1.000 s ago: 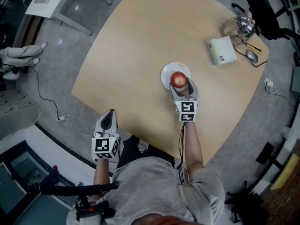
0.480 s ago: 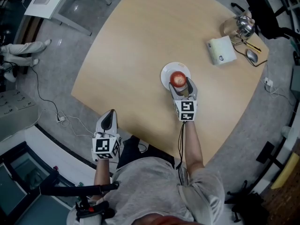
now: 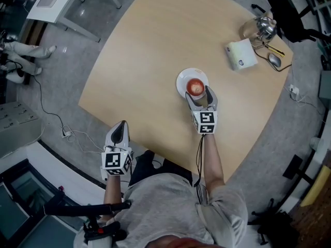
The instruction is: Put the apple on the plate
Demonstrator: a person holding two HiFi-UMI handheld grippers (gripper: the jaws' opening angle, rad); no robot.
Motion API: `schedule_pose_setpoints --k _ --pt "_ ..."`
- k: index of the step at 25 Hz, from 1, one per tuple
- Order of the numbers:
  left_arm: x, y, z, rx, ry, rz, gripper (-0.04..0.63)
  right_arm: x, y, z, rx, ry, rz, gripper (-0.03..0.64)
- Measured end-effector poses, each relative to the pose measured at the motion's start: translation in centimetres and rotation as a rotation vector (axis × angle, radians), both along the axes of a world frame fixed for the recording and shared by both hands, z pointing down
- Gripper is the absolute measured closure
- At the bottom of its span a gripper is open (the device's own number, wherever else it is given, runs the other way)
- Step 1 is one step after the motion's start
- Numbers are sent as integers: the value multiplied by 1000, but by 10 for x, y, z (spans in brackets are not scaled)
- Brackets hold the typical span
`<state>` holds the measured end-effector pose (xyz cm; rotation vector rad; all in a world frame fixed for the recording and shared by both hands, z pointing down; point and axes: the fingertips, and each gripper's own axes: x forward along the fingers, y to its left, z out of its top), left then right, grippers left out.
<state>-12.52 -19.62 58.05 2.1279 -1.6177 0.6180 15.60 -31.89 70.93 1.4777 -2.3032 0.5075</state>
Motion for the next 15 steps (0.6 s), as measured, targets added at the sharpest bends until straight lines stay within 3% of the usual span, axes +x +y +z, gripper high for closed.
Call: schedule_pose_setpoints --k 15 --pt "-1 10 -17 67 35 47 577 7 33 -41 58 10 45 238"
